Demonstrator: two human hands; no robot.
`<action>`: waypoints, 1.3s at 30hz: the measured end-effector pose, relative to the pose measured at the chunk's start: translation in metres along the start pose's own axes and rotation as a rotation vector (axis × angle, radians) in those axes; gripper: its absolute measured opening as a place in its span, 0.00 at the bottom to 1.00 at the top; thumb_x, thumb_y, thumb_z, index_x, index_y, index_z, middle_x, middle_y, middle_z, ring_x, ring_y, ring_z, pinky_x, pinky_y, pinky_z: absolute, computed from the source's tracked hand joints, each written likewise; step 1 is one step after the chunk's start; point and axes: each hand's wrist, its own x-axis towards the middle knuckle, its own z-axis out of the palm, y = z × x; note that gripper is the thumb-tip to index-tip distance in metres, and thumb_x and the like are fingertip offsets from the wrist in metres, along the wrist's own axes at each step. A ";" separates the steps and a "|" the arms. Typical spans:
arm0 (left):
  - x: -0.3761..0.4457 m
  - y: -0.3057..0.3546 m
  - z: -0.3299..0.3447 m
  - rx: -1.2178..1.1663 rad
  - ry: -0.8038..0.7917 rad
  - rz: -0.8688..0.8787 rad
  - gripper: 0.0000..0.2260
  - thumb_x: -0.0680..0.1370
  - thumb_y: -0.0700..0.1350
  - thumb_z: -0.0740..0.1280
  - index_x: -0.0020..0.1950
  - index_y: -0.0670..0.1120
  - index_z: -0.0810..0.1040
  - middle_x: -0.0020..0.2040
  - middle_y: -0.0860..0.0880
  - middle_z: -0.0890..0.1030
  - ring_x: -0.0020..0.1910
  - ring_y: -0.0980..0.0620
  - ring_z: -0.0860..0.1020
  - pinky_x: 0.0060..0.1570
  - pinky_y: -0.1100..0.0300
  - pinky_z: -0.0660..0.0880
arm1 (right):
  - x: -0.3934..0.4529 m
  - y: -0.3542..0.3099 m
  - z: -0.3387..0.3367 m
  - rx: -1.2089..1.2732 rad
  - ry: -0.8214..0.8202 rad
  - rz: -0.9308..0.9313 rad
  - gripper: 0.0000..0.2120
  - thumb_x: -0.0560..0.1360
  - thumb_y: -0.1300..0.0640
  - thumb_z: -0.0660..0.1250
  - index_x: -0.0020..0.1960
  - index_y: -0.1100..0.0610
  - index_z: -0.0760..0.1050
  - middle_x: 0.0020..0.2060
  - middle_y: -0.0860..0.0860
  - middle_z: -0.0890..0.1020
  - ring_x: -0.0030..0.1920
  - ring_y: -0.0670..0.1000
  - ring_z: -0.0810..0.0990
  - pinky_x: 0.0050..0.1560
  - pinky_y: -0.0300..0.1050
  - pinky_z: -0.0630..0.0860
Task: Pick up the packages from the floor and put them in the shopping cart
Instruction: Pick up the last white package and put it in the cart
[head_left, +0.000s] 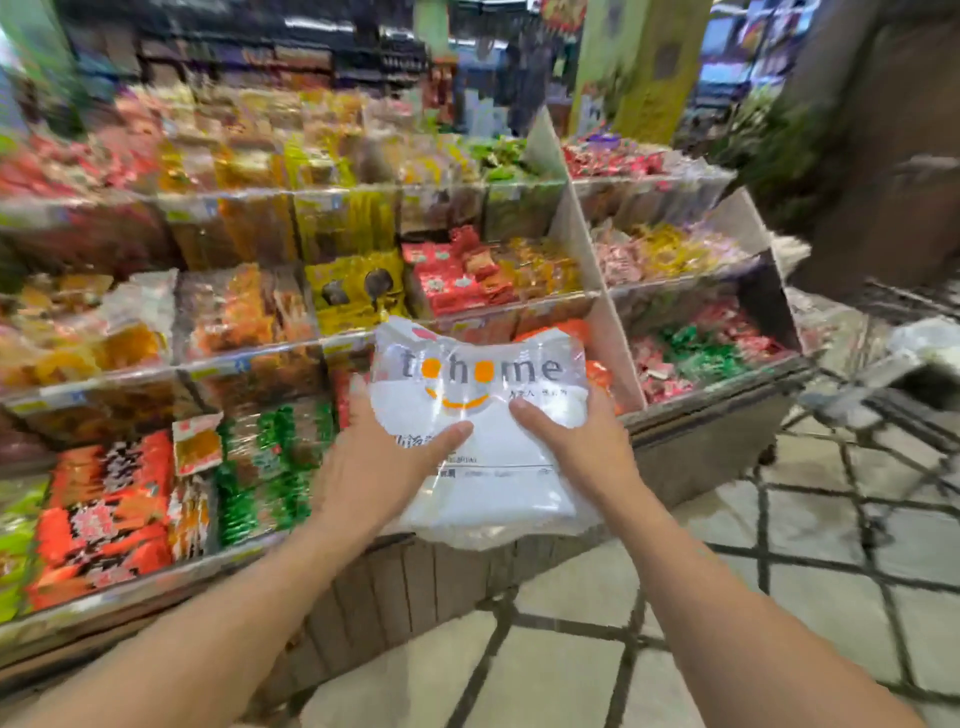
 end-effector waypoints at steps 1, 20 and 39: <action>0.003 0.023 0.006 -0.029 -0.002 0.027 0.59 0.61 0.80 0.69 0.83 0.54 0.51 0.75 0.46 0.75 0.68 0.38 0.77 0.59 0.48 0.75 | 0.004 -0.009 -0.025 -0.018 0.036 0.000 0.37 0.65 0.35 0.79 0.68 0.48 0.72 0.57 0.44 0.81 0.58 0.49 0.81 0.57 0.48 0.76; -0.041 0.387 0.292 -0.020 -0.314 0.414 0.54 0.61 0.81 0.67 0.77 0.49 0.63 0.71 0.44 0.77 0.68 0.38 0.76 0.61 0.45 0.75 | 0.058 0.077 -0.454 -0.095 0.476 0.130 0.52 0.62 0.24 0.72 0.76 0.52 0.66 0.68 0.50 0.77 0.67 0.57 0.77 0.67 0.58 0.75; 0.037 0.637 0.596 -0.010 -0.512 0.606 0.55 0.57 0.85 0.64 0.75 0.55 0.66 0.70 0.49 0.78 0.66 0.40 0.77 0.60 0.45 0.77 | 0.249 0.206 -0.726 -0.055 0.697 0.231 0.50 0.63 0.25 0.72 0.76 0.48 0.63 0.66 0.49 0.78 0.63 0.55 0.78 0.63 0.59 0.78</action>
